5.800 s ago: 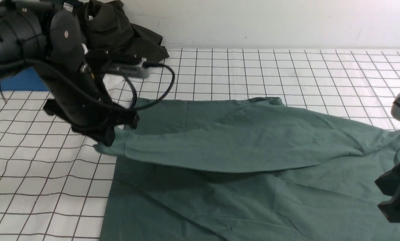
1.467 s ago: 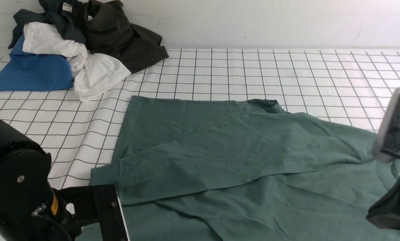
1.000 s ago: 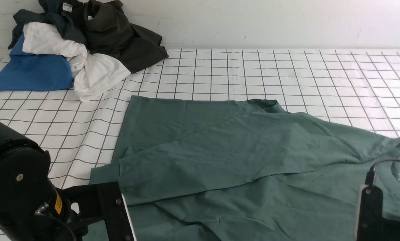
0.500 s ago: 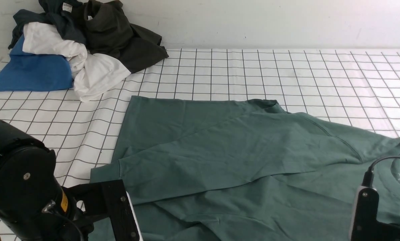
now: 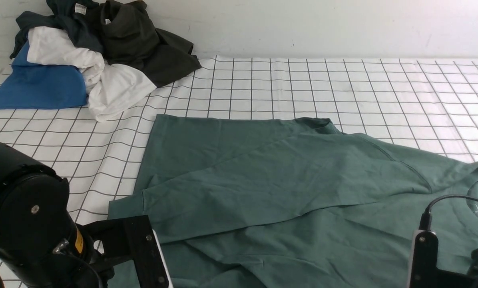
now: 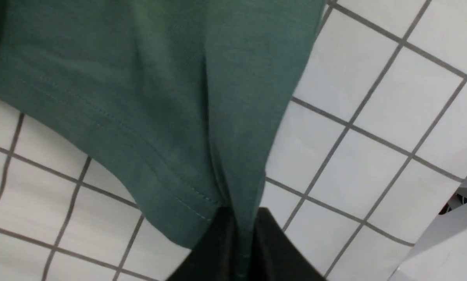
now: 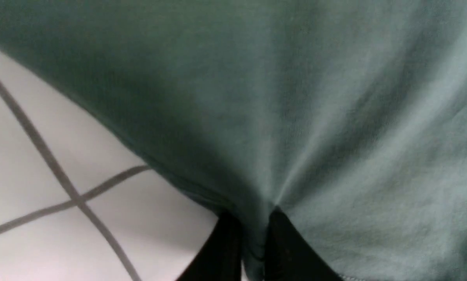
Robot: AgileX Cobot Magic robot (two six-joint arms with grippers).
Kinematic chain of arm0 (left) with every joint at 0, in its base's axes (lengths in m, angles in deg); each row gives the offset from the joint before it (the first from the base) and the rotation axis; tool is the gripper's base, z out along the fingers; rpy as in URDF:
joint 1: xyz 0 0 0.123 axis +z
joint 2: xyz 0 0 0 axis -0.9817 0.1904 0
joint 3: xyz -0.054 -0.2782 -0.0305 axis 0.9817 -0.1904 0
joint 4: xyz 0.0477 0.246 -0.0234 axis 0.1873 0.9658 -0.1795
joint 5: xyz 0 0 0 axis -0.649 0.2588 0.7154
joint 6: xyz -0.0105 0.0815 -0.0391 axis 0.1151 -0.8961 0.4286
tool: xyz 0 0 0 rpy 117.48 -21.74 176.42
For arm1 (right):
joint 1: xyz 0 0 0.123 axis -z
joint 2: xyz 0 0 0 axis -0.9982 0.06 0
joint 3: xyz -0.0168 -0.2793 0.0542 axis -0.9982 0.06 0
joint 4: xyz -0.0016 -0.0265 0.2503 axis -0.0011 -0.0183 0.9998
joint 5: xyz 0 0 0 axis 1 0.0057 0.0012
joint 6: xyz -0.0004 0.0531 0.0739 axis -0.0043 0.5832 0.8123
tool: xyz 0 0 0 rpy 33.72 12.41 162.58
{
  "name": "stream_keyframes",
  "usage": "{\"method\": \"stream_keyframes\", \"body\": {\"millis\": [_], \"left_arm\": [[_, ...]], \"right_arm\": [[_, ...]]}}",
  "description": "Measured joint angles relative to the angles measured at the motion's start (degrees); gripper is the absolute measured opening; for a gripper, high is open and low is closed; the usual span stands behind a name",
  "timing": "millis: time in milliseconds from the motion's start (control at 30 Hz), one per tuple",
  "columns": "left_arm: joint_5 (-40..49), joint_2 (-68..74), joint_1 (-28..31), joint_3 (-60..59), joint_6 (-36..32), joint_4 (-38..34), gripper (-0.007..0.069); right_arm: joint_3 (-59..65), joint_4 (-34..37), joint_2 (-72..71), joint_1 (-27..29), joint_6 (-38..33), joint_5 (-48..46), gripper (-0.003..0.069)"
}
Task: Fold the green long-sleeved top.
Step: Use both arms simultaneously to clamp the lower edge of the clothing fabric, then use both arms to drag the lower edge of the fabric forward and fold it over the upper edge
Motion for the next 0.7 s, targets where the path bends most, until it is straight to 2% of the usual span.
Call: {"method": "stream_keyframes", "body": {"millis": [33,67,200,367,433,567,667,700], "left_arm": [[0.00,0.00,0.00,0.00,0.00,0.12,0.0015],[0.00,-0.06,0.00,0.00,0.00,0.19,0.0015],[0.32,-0.60,0.00,0.63,0.28,1.89,0.0015],[0.25,-0.88,0.00,4.91,1.10,5.77,0.0015],[-0.35,0.10,0.66,9.11,1.11,8.49,0.0016],[-1.35,3.56,3.58,15.00,1.11,9.57,0.0016],[-1.35,9.73,8.13,22.35,0.65,9.19,0.0017],[-1.35,10.09,8.57,23.19,0.56,9.13,0.0017]], "right_arm": [[-0.73,0.25,-0.24,0.00,0.00,-1.25,0.0017],[-1.60,0.68,-0.70,0.00,-0.06,-2.63,0.0011],[-6.24,2.85,-2.89,0.00,-2.26,-8.24,0.0010],[-13.88,8.79,-3.58,1.74,-10.36,-16.06,0.0010],[-18.80,13.84,-3.50,5.79,-15.28,-18.00,0.0010],[-24.76,18.85,-2.30,11.26,-18.36,-18.66,0.0010],[-32.32,25.04,1.79,17.24,-20.89,-19.98,0.0009],[-32.74,25.37,2.08,17.50,-21.02,-20.09,0.0009]]}}
